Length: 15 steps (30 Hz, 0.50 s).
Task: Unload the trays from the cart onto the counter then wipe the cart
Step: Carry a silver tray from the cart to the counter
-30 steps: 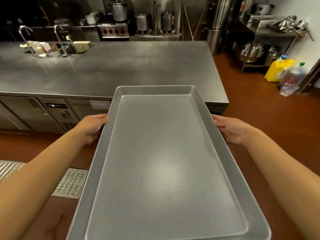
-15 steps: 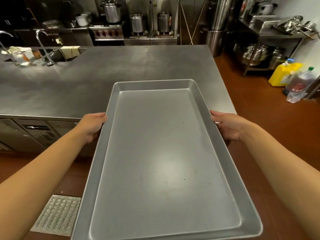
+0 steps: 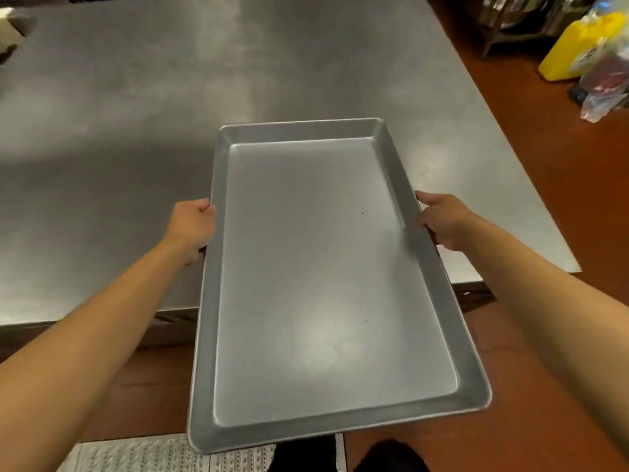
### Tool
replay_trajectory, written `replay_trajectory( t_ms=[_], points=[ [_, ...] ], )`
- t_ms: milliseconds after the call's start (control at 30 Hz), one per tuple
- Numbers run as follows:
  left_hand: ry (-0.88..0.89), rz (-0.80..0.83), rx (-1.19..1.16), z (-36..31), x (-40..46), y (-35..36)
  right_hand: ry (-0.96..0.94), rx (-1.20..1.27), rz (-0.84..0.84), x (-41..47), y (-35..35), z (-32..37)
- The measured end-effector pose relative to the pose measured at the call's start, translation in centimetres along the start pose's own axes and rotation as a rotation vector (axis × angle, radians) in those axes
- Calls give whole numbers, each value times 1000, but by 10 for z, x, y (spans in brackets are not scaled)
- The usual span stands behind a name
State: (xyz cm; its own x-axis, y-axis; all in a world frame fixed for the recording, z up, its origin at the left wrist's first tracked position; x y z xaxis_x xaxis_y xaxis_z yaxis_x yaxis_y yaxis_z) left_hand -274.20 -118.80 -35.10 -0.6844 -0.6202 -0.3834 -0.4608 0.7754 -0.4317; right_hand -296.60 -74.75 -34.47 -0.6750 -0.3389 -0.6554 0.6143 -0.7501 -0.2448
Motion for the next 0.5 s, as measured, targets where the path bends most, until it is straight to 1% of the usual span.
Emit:
replay_trajectory(
  t_ms=[67,200,500],
  points=[
    [-17,-13,44,-4,38,-3,9,-43,-52,31,-2,11],
    [-21,-14,36,-12,83,11,9,-78,-122,85,-8,21],
    [-72,-35,169,24,152,41,21,-180,-182,153,-17,19]
  ],
)
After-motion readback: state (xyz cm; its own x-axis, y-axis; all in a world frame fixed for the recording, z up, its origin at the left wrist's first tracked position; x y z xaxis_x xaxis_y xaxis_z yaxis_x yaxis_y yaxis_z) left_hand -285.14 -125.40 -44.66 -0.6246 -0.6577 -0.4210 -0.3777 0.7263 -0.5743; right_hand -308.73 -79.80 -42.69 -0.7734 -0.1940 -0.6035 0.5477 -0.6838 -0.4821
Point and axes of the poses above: each hand's wrist, its own x-axis towards the middle knuckle, its own y-axis out of the palm, z = x × y, the point moved 10 cm from there along x, towards the middle knuckle, and after that the axes turned 9 degrees about z, right-handed, at the moved point
